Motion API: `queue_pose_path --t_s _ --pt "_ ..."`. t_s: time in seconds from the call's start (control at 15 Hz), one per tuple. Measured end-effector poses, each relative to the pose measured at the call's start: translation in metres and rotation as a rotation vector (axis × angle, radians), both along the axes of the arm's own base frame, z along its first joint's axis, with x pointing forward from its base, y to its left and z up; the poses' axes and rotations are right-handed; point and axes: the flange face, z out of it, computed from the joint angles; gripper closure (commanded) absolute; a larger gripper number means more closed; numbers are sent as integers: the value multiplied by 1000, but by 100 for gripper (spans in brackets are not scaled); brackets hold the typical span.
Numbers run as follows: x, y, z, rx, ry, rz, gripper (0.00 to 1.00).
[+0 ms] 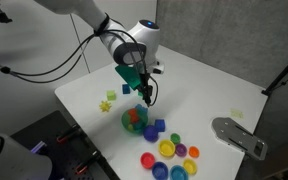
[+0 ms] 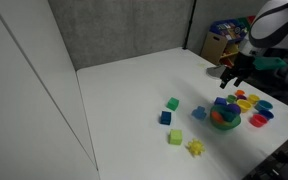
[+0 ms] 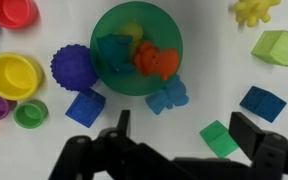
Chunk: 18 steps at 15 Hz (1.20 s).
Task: Pick up the orange toy from the green bowl and put it on the table
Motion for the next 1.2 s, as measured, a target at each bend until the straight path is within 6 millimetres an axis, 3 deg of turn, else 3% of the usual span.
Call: queue_pose_path --t_s 1.0,1.13,1.2 --pt "-22 7 -134 24 74 -58 0" --pt "-24 12 -146 28 75 -52 26" --pt "-25 16 -150 29 73 -48 34"
